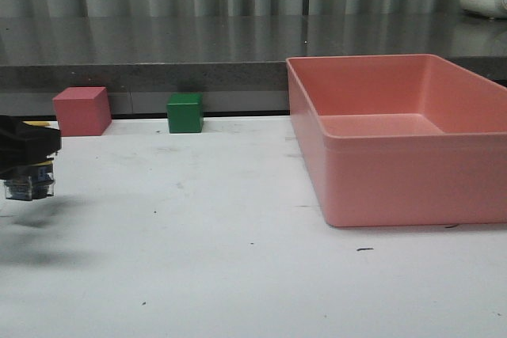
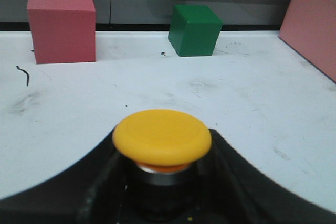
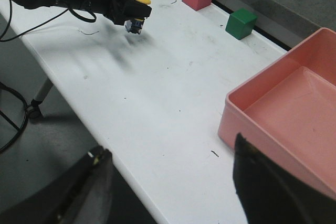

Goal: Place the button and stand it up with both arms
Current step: 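Lower the button upright onto the table and open the left gripper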

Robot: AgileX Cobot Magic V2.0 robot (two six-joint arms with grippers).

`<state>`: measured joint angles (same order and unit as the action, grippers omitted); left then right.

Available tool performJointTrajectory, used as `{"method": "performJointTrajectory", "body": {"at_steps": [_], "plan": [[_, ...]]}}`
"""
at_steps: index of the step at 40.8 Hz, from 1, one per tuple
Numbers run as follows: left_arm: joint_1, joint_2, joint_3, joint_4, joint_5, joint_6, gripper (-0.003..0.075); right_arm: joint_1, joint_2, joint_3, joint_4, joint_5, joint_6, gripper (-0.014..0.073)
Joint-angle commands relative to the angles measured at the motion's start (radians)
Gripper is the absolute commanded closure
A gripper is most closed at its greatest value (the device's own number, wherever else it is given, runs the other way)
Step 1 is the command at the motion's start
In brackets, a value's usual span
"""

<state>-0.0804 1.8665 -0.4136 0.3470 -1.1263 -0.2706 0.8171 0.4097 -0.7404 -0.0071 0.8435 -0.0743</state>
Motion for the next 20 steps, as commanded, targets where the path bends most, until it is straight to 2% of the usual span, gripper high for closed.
{"method": "performJointTrajectory", "body": {"at_steps": [1,20], "plan": [[0.003,-0.002,-0.046,0.004,-0.238,-0.003,0.0482,0.002,0.006,-0.024,-0.003,-0.073,-0.009,0.0084],[0.003,0.043,-0.114,0.002,-0.224,-0.003,0.0467,0.002,0.006,-0.024,-0.003,-0.073,-0.009,0.0084]]}}
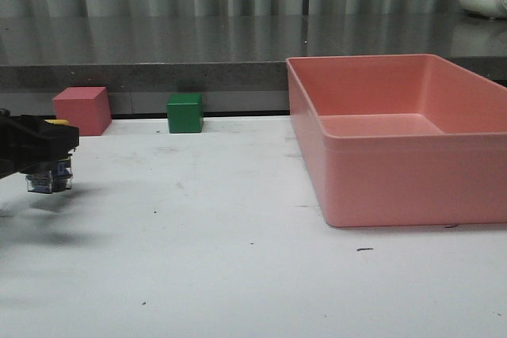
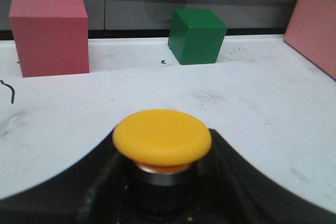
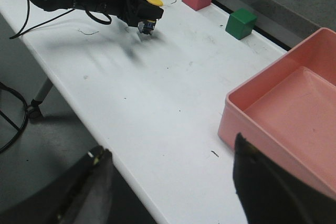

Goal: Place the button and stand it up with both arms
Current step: 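Lower the button upright onto the table and open the left gripper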

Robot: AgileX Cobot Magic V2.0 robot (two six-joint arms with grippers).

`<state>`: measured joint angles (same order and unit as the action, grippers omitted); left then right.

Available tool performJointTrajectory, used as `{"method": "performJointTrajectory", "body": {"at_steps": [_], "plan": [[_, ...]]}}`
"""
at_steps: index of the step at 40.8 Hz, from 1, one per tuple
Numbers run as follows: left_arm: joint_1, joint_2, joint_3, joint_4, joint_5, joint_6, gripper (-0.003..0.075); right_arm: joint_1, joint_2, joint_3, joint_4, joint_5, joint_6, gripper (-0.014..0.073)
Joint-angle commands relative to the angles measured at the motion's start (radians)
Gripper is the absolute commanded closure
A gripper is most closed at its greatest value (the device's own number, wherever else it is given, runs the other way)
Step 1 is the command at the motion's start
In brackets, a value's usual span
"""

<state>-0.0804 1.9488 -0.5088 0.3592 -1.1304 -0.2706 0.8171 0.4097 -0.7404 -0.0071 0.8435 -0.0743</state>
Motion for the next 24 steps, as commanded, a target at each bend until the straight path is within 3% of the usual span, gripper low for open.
{"method": "performJointTrajectory", "body": {"at_steps": [1,24], "plan": [[0.003,-0.039,-0.018,-0.010,-0.213,-0.003,0.0467,0.002,0.006,-0.024,-0.003,-0.073,-0.009,0.0084],[0.003,-0.039,-0.004,0.029,-0.054,-0.003,0.0447,0.002,0.006,-0.024,-0.003,-0.073,-0.009,0.0084]]}}
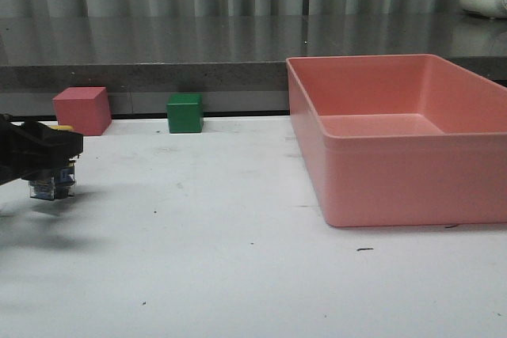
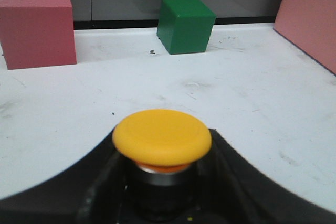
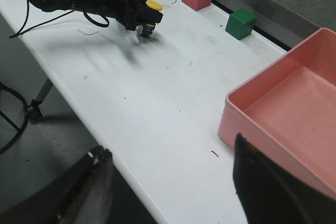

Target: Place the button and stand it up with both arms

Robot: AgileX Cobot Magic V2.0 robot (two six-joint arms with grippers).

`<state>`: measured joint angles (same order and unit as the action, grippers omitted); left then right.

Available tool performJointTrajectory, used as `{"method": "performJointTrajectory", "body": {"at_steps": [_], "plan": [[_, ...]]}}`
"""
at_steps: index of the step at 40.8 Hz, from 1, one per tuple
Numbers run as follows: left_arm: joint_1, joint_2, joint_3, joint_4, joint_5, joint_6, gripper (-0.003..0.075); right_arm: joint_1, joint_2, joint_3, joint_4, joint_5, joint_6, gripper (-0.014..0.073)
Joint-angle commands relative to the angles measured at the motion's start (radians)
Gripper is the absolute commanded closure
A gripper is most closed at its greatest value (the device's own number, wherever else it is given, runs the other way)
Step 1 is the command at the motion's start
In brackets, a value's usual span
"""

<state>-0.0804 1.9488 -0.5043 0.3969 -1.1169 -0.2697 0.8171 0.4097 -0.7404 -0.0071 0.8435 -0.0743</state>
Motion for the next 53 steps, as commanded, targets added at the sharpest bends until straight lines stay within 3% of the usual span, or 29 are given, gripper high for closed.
{"method": "performJointTrajectory", "body": {"at_steps": [1,20,27,35,40,46,53], "plan": [[0.003,-0.039,-0.009,-0.008,-0.068,-0.004,0.0430,0.002,0.006,-0.024,-0.003,-0.073,-0.009,0.0084],[0.003,-0.045,-0.009,0.010,0.002,-0.023,0.0229,0.002,0.006,-0.024,-0.003,-0.073,-0.009,0.0084],[0.003,-0.103,-0.009,0.041,0.143,-0.056,0.0215,0.002,0.006,-0.024,-0.003,-0.073,-0.009,0.0084],[-0.016,-0.289,-0.009,0.080,0.472,-0.069,0.0216,0.002,0.006,-0.024,-0.003,-0.073,-0.009,0.0084],[-0.083,-0.448,-0.009,0.080,0.731,-0.124,0.0217,0.002,0.006,-0.024,-0.003,-0.073,-0.009,0.0084],[-0.227,-0.649,-0.035,0.070,1.117,-0.155,0.0217,0.002,0.006,-0.024,-0.003,-0.073,-0.009,0.0084],[-0.389,-0.843,-0.139,-0.076,1.631,-0.138,0.0218,0.002,0.006,-0.024,-0.003,-0.073,-0.009,0.0084]]}}
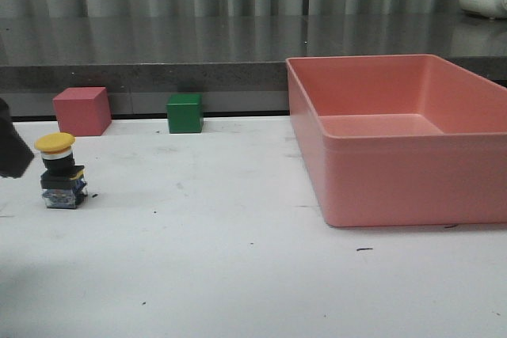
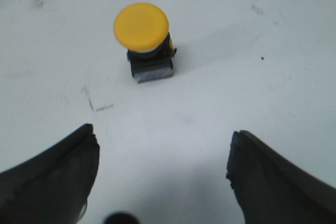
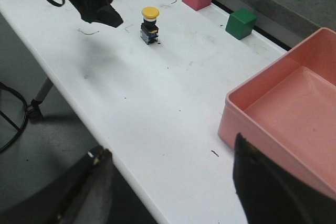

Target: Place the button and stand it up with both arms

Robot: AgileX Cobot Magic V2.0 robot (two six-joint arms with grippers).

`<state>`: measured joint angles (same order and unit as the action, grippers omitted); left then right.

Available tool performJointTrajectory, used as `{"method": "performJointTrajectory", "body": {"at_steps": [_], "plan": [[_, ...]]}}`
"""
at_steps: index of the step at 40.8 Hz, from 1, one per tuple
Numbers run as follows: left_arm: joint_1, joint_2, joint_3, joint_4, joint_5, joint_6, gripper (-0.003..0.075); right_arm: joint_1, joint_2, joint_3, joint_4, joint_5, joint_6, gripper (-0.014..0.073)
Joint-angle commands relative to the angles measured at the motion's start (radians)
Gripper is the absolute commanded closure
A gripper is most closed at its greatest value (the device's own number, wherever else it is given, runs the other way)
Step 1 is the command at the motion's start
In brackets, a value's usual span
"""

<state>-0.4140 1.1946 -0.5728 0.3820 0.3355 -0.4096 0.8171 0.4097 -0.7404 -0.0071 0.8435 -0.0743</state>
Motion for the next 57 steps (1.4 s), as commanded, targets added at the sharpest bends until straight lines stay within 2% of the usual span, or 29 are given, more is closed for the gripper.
{"method": "performJointTrajectory", "body": {"at_steps": [1,5,8,17,22,26,52,55,57], "plan": [[-0.070,-0.116,-0.087,-0.075,0.233,0.031,0.0218,0.002,0.006,-0.024,-0.003,-0.073,-0.009,0.0084],[-0.119,-0.204,-0.157,-0.131,0.442,0.105,0.0218,0.002,0.006,-0.024,-0.003,-0.073,-0.009,0.0084],[-0.134,-0.283,-0.190,-0.133,0.508,0.105,0.0218,0.002,0.006,-0.024,-0.003,-0.073,-0.009,0.0084],[-0.136,-0.589,-0.210,-0.194,0.549,0.108,0.0225,0.002,0.006,-0.024,-0.003,-0.073,-0.009,0.0084],[-0.136,-0.710,-0.210,-0.301,0.578,0.182,0.0227,0.002,0.006,-0.024,-0.003,-0.073,-0.009,0.0084],[-0.136,-0.777,-0.210,-0.326,0.596,0.223,0.0227,0.002,0.006,-0.024,-0.003,-0.073,-0.009,0.0084],[-0.136,-0.802,-0.210,-0.268,0.579,0.241,0.0227,0.002,0.006,-0.024,-0.003,-0.085,-0.009,0.0088],[-0.136,-0.802,-0.208,-0.253,0.579,0.241,0.0249,0.002,0.006,-0.024,-0.003,-0.085,-0.008,0.0139],[-0.136,-0.802,-0.204,-0.245,0.579,0.241,0.0293,0.001,0.006,-0.024,-0.003,-0.085,-0.001,0.0221]]}}
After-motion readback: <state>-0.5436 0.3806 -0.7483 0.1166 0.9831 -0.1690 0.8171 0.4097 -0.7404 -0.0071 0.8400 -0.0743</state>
